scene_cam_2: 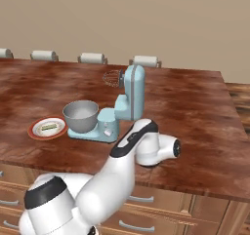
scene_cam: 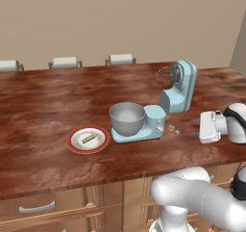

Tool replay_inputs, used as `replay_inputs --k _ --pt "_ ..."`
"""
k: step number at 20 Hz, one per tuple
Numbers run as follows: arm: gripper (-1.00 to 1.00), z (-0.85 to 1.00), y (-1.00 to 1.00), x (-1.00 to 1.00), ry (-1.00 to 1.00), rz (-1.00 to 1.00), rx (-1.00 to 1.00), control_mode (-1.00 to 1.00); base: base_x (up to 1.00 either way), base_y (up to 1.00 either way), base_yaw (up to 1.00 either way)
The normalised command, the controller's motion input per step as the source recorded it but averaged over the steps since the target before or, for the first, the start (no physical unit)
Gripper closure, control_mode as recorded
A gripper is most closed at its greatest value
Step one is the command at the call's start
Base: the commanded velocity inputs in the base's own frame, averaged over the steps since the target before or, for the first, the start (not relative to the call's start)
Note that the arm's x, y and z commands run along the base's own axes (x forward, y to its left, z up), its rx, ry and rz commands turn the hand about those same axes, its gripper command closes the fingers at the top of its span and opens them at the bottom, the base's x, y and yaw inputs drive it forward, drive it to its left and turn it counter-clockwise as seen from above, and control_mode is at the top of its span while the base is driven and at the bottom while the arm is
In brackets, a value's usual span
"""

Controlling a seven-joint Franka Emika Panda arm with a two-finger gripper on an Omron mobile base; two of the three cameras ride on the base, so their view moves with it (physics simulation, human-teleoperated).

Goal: Add butter and sugar cubes to the stand mixer bowl and then turn on the stand mixer to begin making frosting.

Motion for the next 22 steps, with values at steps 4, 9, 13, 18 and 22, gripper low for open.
replay_inputs --k 4,9,13,18,22 --pt "-1.00 -0.35 0.00 0.34 0.00 0.00 0.00 -1.00 0.00 0.00 0.00" --pt "-1.00 -0.34 0.00 0.32 0.00 0.00 0.00 -1.00 0.00 0.00 0.00" --pt "-1.00 -0.25 0.00 0.33 0.00 0.00 0.00 -1.00 0.00 0.00 0.00" --pt "-1.00 -0.23 0.00 0.29 0.00 0.00 0.00 -1.00 0.00 0.00 0.00" --pt "-1.00 -0.27 0.00 0.28 0.00 0.00 0.00 -1.00 0.00 0.00 0.00"
